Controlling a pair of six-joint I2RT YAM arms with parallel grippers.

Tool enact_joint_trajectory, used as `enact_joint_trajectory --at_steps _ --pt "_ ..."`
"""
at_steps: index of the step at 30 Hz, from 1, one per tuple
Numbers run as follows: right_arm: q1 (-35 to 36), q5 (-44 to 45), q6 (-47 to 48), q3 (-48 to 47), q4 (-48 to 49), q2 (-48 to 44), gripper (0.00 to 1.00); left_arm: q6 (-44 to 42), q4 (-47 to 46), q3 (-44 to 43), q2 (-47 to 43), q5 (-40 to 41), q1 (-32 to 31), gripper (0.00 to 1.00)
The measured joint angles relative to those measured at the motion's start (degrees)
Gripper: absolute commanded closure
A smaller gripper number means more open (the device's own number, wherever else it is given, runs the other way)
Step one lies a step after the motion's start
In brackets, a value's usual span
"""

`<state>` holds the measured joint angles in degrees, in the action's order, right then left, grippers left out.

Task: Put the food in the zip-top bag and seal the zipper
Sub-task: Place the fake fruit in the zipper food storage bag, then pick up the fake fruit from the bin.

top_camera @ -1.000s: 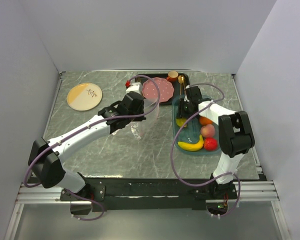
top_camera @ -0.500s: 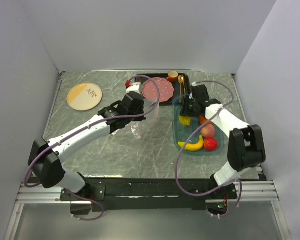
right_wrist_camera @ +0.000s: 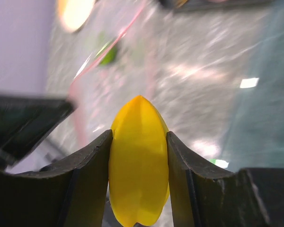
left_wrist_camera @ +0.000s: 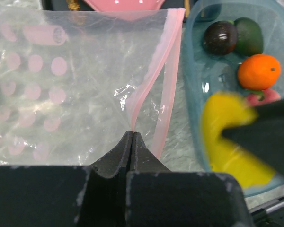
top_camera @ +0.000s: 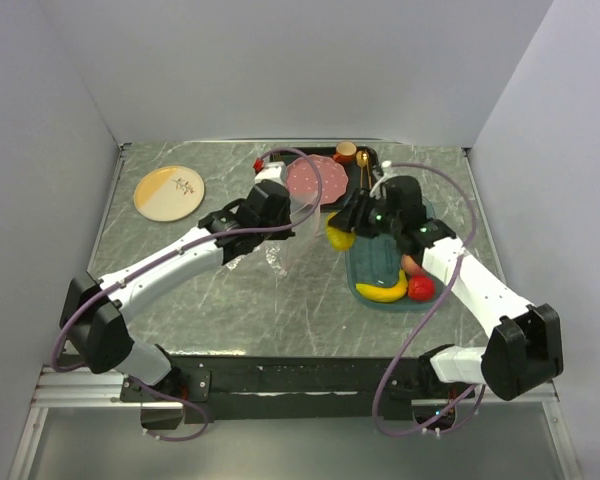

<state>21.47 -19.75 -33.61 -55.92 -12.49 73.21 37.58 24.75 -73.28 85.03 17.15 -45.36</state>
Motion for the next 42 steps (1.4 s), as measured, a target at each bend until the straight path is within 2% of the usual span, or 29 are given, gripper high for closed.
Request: enact_joint_trajectory --at_steps 6,13,22,23,24,26,27,29,31,33,38,42 --pt "1.97 -5.33 -5.79 2.71 4.90 0.11 0.91 0.33 -0.11 -2.71 2.12 -0.83 0.02 0.99" --pt "3.19 -7.41 -8.87 2.67 9.49 1.22 0.89 1.07 -0.07 -2.71 2.12 -1.64 0.07 0.99" --pt "4.55 -5.73 -10.47 -0.66 12.90 11.96 0.87 1.11 -1.79 -1.95 1.77 -4.24 0.07 0.99" --pt "4.59 -5.70 -10.49 -2.21 13.07 13.81 0.83 1.14 -1.90 -1.57 1.49 -4.46 0.07 0.99" --pt "4.68 -5.60 -10.54 -3.61 13.64 15.41 0.66 1.14 -2.10 -1.18 1.22 -4.63 0.07 0.99" --pt "4.81 -5.57 -10.82 -5.27 14.93 17.44 0.48 1.14 -2.23 -0.87 0.92 -4.79 0.09 0.99" --pt "4.92 -5.42 -10.93 -6.08 15.04 18.21 0.27 1.14 -2.38 -0.87 0.83 -4.81 0.11 0.99" --pt "5.14 -4.96 -11.26 -6.78 15.41 18.99 0.25 1.11 -2.40 -0.87 0.79 -4.76 0.13 0.99" --pt "5.18 -4.31 -10.91 -6.67 15.21 18.91 0.18 1.11 -2.43 -0.87 0.72 -4.66 0.13 0.99" --pt "5.18 -3.43 -10.64 -6.58 14.84 18.60 0.14 1.14 -2.60 -0.87 0.57 -4.39 0.13 0.99" --pt "5.16 -0.55 -8.94 -5.38 11.30 14.40 0.13 1.11 -2.62 -0.87 0.48 -4.22 0.15 0.99" --pt "3.76 4.55 -5.88 -3.26 5.70 6.08 0.13 1.11 -2.62 -0.85 0.48 -3.76 0.15 0.99"
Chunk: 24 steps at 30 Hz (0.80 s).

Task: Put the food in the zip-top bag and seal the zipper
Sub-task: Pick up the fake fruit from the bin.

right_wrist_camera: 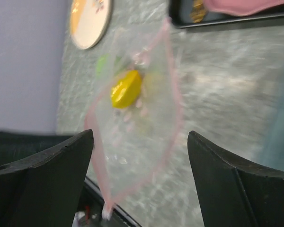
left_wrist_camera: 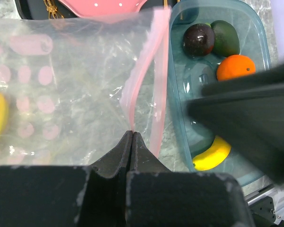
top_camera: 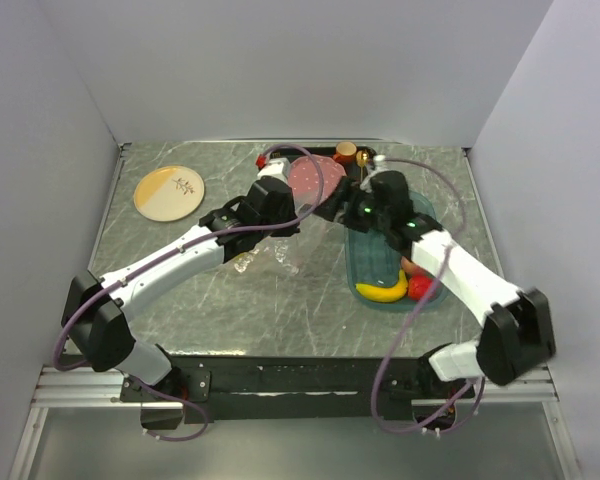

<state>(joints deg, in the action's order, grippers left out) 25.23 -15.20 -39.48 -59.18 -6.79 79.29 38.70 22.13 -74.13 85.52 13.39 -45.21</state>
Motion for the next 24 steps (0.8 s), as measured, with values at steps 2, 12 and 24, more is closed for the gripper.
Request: enact_joint_trajectory --at_steps 2,12,24 --pt "-3.02 2.21 1.81 1.57 -3.28 -5.11 0.13 0.00 -0.04 0.11 0.00 0.02 0.02 0.99" --pt "-19.85 19.04 7.87 3.82 -19.41 -9.46 0.08 -0.04 -0.22 0.79 0.00 -0.09 0.02 0.99" --pt "-21.81 28.15 8.66 10.99 -24.85 -3.17 0.00 -0.33 -0.42 0.90 0.00 -0.02 0.02 0.99"
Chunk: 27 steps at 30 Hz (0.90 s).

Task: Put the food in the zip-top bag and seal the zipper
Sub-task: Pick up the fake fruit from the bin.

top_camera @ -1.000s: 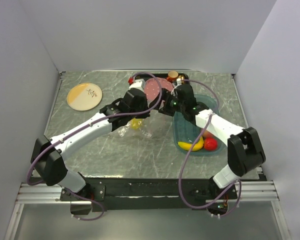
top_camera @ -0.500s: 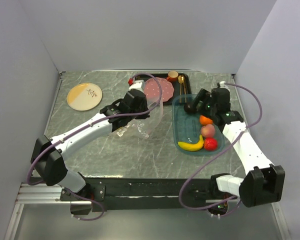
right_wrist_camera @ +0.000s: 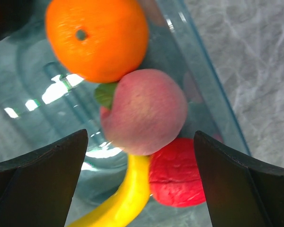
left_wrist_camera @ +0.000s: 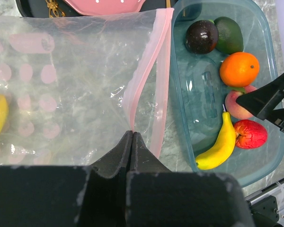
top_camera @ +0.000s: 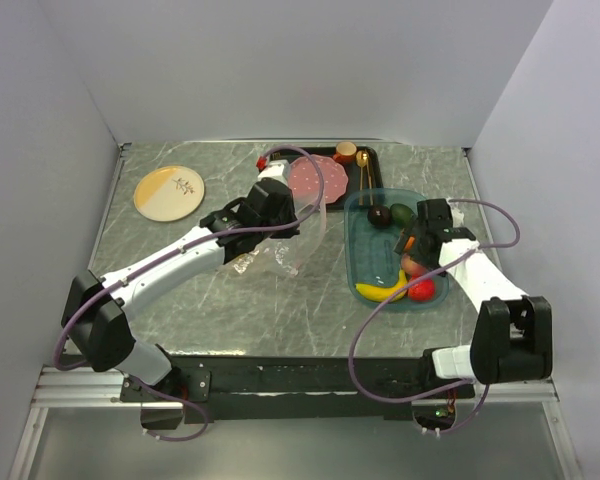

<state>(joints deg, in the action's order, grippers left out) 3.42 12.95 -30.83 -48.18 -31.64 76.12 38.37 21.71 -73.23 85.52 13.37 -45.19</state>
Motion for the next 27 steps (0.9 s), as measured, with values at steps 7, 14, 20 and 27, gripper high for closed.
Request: enact_joint_trajectory --at_steps 7,14,20,27 --pt "-0.22 2.51 0.72 0.11 2.05 4.85 0.04 -0.20 0.04 0.13 0.00 0.00 0.00 0.99" --pt "-0.79 2.69 1.95 -0.85 4.35 10.19 0.35 -0.20 0.11 0.15 0.00 0.11 0.02 0.99" --pt "-0.81 1.77 2.25 -0.81 5.79 8.72 0.49 -0.22 0.17 0.15 0.00 0.22 0.22 0.99" --pt "-0.83 -0.11 3.13 -0.81 5.84 2.16 0.47 -0.22 0.22 0.15 0.00 0.13 0.28 0.99"
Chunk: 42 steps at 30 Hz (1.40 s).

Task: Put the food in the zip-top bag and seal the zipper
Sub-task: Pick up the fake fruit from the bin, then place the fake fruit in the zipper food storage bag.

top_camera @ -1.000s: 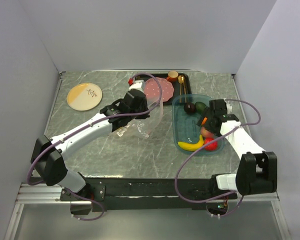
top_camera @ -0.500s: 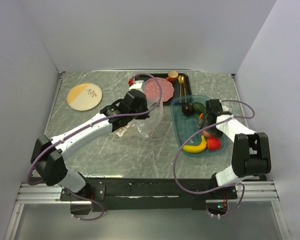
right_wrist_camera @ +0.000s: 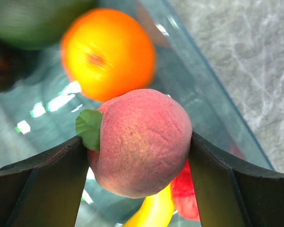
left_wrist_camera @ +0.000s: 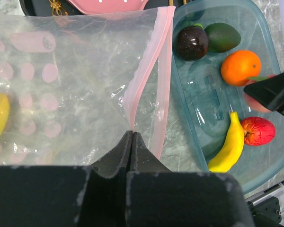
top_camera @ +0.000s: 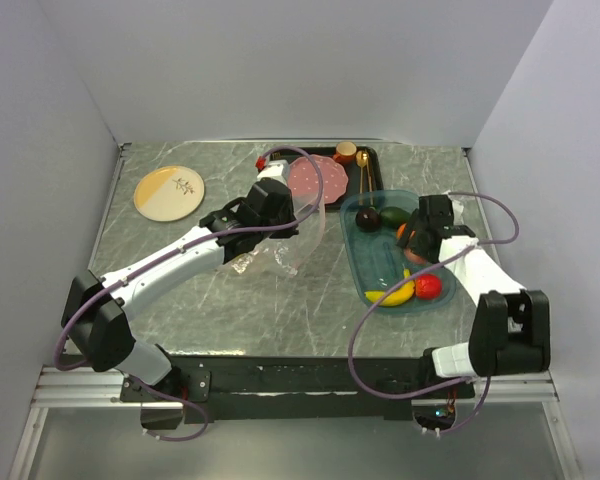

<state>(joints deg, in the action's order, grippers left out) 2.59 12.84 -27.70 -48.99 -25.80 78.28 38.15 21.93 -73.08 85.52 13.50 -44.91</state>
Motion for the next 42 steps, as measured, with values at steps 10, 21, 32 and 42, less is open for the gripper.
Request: enact_joint_trajectory --at_steps 10,21,32,42 --pt "2.93 -20.26 -2.62 -0.13 2.64 -15.06 0.46 0.02 0.17 0.00 0.02 0.02 0.02 0.99" --pt "18.05 -38.10 -14.80 -0.55 22.05 -4.42 0.45 0.52 0.15 0.00 0.02 -0.04 0.09 0.99" --pt "22.18 -42.91 -17.64 -7.85 28.17 5.05 0.43 0.52 0.02 0.52 0.00 -0.07 0.13 0.99" --pt "23.69 -39.89 -17.40 -9.18 25.68 9.99 0.41 0.48 0.09 0.76 -1.09 0.04 0.33 0.99"
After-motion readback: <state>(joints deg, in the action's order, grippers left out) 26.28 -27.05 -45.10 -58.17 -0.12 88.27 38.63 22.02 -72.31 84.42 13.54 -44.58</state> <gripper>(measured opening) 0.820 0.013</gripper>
